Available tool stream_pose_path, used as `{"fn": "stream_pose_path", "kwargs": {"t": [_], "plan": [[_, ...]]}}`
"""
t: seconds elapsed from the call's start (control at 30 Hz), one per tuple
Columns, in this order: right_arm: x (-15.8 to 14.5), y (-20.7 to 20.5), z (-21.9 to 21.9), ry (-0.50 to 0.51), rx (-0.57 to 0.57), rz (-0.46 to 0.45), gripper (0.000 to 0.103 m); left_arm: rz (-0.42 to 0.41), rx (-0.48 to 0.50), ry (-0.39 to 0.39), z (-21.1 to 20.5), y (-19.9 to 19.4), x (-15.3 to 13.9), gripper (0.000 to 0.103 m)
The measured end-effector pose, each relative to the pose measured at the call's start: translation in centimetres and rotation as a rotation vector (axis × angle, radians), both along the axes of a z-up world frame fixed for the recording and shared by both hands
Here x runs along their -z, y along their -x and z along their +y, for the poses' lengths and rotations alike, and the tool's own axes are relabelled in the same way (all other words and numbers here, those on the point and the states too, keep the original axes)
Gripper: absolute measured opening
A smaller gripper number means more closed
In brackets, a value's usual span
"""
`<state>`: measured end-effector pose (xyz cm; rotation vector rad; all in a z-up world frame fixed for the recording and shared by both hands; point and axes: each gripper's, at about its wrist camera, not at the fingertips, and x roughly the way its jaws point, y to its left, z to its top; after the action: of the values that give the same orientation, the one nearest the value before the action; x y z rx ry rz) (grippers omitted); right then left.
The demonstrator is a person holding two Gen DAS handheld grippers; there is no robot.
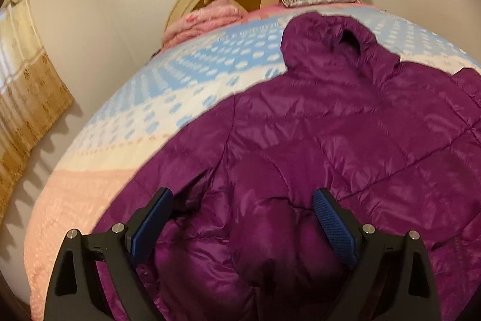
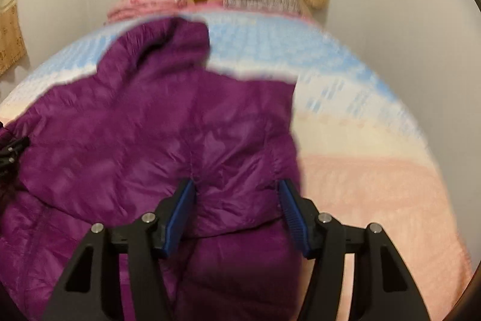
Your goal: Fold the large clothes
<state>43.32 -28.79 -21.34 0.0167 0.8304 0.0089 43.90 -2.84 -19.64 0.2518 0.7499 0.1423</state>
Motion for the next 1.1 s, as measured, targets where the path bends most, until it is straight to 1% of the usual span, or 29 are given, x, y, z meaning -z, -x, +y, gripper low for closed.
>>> {"fn": "stream_pose_path", "kwargs": {"t": [0.07, 0.1, 0.17, 0.2, 0.27, 0.4, 0.47, 0.53, 0.57, 0.6, 0.67, 0.73, 0.77, 0.83, 0.87, 0.93, 0.97, 1.03, 1.1], "plan": [[-0.1, 0.8, -0.5, -0.061, 0.016, -0.007, 0.063, 0.014, 0.009, 0.031, 0.5, -0.2, 0.6, 0.094], [0.1, 1.3, -0.7, -0.1, 0.024, 0.008, 0.064, 0.022, 0.014, 0.051, 0.9, -0.2, 0.7, 0.094], [0.4, 2.5, -0.4, -0.117, 0.041, 0.014, 0.064, 0.026, 0.022, 0.081, 1.5, -0.2, 0.9, 0.094], [0.5, 2.9, 0.0, -0.115, 0.046, 0.009, 0.064, 0.028, 0.025, 0.093, 1.9, -0.1, 1.0, 0.094], [0.5, 3.7, 0.5, -0.118, 0.063, 0.008, 0.064, 0.032, 0.03, 0.094, 2.2, -0.1, 1.1, 0.094], [0.5, 5.1, 1.1, -0.133, 0.131, -0.001, 0.065, 0.033, 0.045, 0.094, 2.4, -0.2, 1.1, 0.094], [0.5, 5.2, 1.6, -0.118, 0.132, -0.005, 0.071, 0.043, 0.048, 0.097, 2.6, -0.5, 1.2, 0.094], [0.6, 4.7, 2.1, -0.092, 0.122, 0.014, 0.078, 0.08, 0.06, 0.092, 2.7, -1.1, 1.2, 0.094], [0.7, 4.2, 2.2, -0.085, 0.115, 0.024, 0.08, 0.08, 0.055, 0.086, 2.8, -1.1, 0.7, 0.094], [0.8, 4.0, 2.4, -0.077, 0.11, 0.026, 0.083, 0.06, 0.045, 0.082, 3.1, -0.7, 0.0, 0.094], [0.8, 4.1, 2.7, -0.053, 0.112, 0.024, 0.083, -0.034, 0.021, 0.086, 4.2, 0.6, -2.4, 0.094], [0.8, 4.1, 2.7, -0.049, 0.115, 0.018, 0.084, -0.094, 0.015, 0.089, 5.3, 1.5, -3.8, 0.094], [0.8, 4.3, 2.5, -0.058, 0.114, 0.016, 0.085, -0.088, 0.025, 0.085, 5.5, 1.6, -3.9, 0.094], [0.8, 4.4, 2.3, -0.076, 0.112, 0.009, 0.085, -0.051, 0.025, 0.063, 6.6, 1.5, -3.6, 0.094], [0.7, 4.6, 2.1, -0.083, 0.112, 0.002, 0.085, -0.049, 0.024, 0.07, 7.5, 1.9, -3.6, 0.094], [0.5, 4.8, 2.1, -0.092, 0.107, -0.007, 0.085, -0.055, -0.036, 0.018, 10.0, 3.1, -3.8, 0.094], [0.5, 4.8, 2.1, -0.099, 0.102, -0.006, 0.085, -0.055, -0.055, 0.006, 10.9, 3.7, -3.9, 0.094], [0.4, 5.0, 2.2, -0.101, 0.106, -0.012, 0.085, -0.062, -0.125, -0.035, 14.2, 5.3, -4.1, 0.094], [0.3, 4.8, 2.4, -0.09, 0.104, -0.002, 0.085, -0.049, -0.175, -0.045, 17.1, 6.7, -4.0, 0.094]]}}
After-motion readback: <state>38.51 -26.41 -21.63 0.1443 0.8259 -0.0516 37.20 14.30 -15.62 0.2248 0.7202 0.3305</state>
